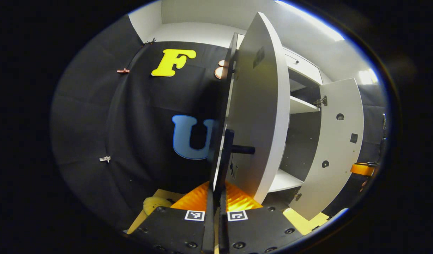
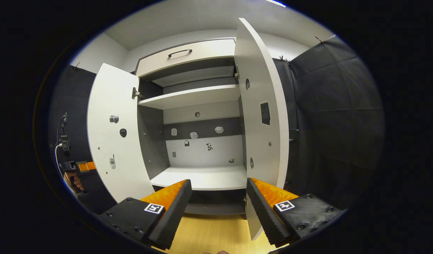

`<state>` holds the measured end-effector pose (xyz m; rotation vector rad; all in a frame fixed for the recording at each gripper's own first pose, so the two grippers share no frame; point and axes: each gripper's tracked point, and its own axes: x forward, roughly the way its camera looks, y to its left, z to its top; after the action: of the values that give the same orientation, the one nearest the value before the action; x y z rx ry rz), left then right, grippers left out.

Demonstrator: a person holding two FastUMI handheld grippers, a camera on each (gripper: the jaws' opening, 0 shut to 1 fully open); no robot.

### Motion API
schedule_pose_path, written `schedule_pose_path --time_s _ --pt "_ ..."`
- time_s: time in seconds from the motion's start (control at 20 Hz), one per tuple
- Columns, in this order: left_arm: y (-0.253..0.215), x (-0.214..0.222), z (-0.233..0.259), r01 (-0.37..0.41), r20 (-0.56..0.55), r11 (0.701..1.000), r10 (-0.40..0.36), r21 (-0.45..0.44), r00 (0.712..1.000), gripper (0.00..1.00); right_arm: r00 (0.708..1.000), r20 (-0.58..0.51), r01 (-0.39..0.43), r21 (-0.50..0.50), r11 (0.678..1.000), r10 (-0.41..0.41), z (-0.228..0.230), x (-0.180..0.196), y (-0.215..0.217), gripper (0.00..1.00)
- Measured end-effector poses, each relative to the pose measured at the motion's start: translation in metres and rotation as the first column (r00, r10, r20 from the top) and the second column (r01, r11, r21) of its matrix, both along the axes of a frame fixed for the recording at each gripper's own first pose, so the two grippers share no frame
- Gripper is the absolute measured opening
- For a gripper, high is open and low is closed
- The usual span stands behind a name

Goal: Open the right door of the double-door shoe cabinet with the right hand, and open the left door with the left hand.

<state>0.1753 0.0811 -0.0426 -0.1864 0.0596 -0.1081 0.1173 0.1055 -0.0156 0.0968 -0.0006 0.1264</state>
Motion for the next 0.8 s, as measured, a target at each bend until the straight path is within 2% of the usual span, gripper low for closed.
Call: schedule_pose_path --time_s 0.2,0.6,0.65,0.8 --pt "0.000 -0.009 0.001 -0.020 0.004 1.000 0.020 0.022 1.000 0.09 1.000 -0.010 0.010 0.012 1.000 -0.010 -0.002 -0.003 -0.006 0.98" --pt "0.000 -0.050 0.012 -0.062 0.026 0.998 0.062 0.004 0.998 0.10 0.999 -0.012 0.030 -0.006 1.000 -0.030 -0.003 -0.013 -0.013 0.98" --pt "-0.002 -0.056 0.013 -0.060 0.031 0.998 0.060 -0.008 0.998 0.15 1.000 -0.004 0.030 -0.018 0.999 -0.031 -0.001 -0.015 -0.012 0.98" --pt "-0.006 -0.072 0.018 -0.063 0.042 0.998 0.064 -0.030 0.997 0.43 1.000 0.009 0.021 -0.029 0.999 -0.021 0.005 -0.017 -0.008 0.98"
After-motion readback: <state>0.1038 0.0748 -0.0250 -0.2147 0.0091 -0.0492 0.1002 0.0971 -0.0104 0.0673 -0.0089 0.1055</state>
